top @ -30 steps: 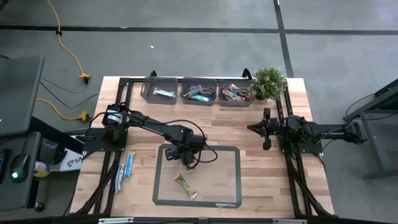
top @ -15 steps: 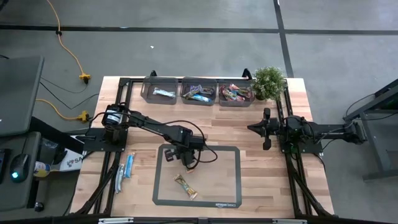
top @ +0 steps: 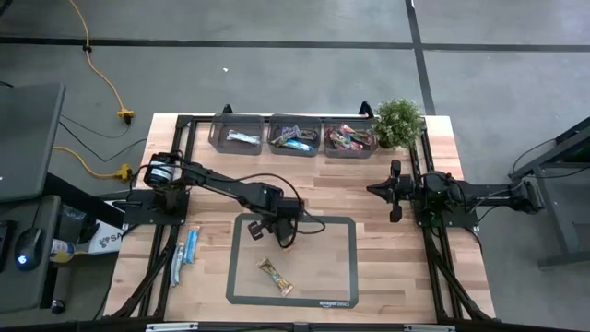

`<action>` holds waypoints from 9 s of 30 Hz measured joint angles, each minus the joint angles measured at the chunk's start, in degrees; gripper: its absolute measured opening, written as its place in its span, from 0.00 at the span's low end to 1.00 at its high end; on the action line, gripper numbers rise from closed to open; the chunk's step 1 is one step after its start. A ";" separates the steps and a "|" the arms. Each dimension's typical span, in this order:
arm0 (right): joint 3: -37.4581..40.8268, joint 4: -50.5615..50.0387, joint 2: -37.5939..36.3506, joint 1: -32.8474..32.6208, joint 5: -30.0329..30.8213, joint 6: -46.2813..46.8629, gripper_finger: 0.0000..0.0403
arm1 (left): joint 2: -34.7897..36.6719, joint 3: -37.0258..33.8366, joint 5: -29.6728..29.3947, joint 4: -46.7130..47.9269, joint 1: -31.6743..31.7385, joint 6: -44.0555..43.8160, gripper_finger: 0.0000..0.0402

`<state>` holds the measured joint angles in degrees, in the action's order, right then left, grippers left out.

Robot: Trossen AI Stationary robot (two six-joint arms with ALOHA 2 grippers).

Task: Pick and place Granola Bars by type
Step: Put the orange granola bar into the left black bin

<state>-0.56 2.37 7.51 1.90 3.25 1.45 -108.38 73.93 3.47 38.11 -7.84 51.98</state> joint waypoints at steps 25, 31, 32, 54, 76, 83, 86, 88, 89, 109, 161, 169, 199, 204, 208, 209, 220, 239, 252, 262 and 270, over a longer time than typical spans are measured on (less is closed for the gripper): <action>0.00 0.00 -0.02 -0.01 -0.02 0.00 0.01 | 17.62 0.22 12.83 -8.02 6.39 -27.51 0.15; 0.00 0.00 -0.02 -0.01 -0.02 0.00 0.01 | 22.77 0.22 21.33 -11.41 13.01 -31.34 0.15; 0.00 0.00 -0.01 -0.01 -0.02 0.00 0.01 | 23.59 0.22 22.77 -11.97 14.17 -31.76 0.15; 0.00 0.00 -0.01 0.00 -0.02 0.00 0.01 | 38.14 0.26 33.73 -16.71 36.79 -35.91 0.15; 0.00 0.00 -0.02 0.01 0.00 0.00 0.01 | 39.76 -1.58 37.73 -10.58 64.62 -35.59 0.15; 0.00 0.00 -0.02 0.00 -0.02 0.00 0.01 | 39.73 -9.70 28.30 -10.98 70.59 -39.66 0.15; 0.00 0.00 -0.01 0.00 -0.01 0.00 0.01 | 39.71 -12.48 20.16 -10.99 70.86 -41.78 0.15; 0.00 0.00 -0.02 0.00 -0.02 0.00 0.01 | 39.70 -14.17 15.15 -10.80 70.84 -42.19 0.15; 0.00 0.00 -0.02 0.00 -0.02 0.00 0.01 | 39.66 -14.81 13.52 -10.42 70.84 -41.80 0.15; 0.00 0.01 -0.02 -0.01 -0.01 0.00 0.01 | 29.05 -17.59 -4.95 5.95 60.22 -20.08 0.15; 0.00 0.00 -0.01 0.00 -0.02 0.00 0.01 | 24.37 -17.53 -10.32 -0.47 51.32 -13.46 0.43; 0.00 0.00 -0.01 0.01 -0.02 -0.02 0.01 | 32.59 -17.53 -7.99 -1.62 51.34 -16.40 0.43; 0.00 0.00 0.00 0.01 -0.02 0.00 0.01 | 56.36 -17.55 31.12 -9.59 51.32 -40.98 0.43; 0.00 0.00 -0.02 -0.01 -0.02 0.00 0.01 | 61.48 -17.55 34.12 -8.25 51.32 -45.33 0.43; 0.00 0.00 -0.02 -0.01 -0.02 0.00 0.01 | 65.39 -17.55 34.85 -7.18 51.32 -49.65 0.43; 0.00 0.00 -0.01 -0.01 -0.02 0.00 0.01 | 66.27 -17.55 35.07 -6.89 51.32 -50.47 0.43; 0.00 0.01 -0.01 0.01 0.00 -0.01 0.01 | 74.62 -17.55 39.39 -1.94 51.30 -53.37 0.43; 0.00 0.01 -0.01 -0.01 -0.02 0.00 0.01 | 80.46 -32.18 44.53 -9.18 48.98 -61.93 0.43; -0.01 0.01 0.00 0.00 -0.02 -0.01 0.01 | 75.66 -37.27 20.30 -28.08 18.50 -67.54 0.43; 0.00 0.00 -0.01 0.01 -0.02 0.00 0.01 | 58.14 -37.31 12.28 -29.60 -1.93 -59.94 0.43; 0.00 0.00 -0.02 0.02 -0.01 0.00 0.01 | 47.16 -37.24 10.65 -31.34 -8.61 -56.10 0.43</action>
<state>-0.56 2.37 7.49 1.91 3.23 1.45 -61.21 36.70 14.12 6.77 -16.44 -4.12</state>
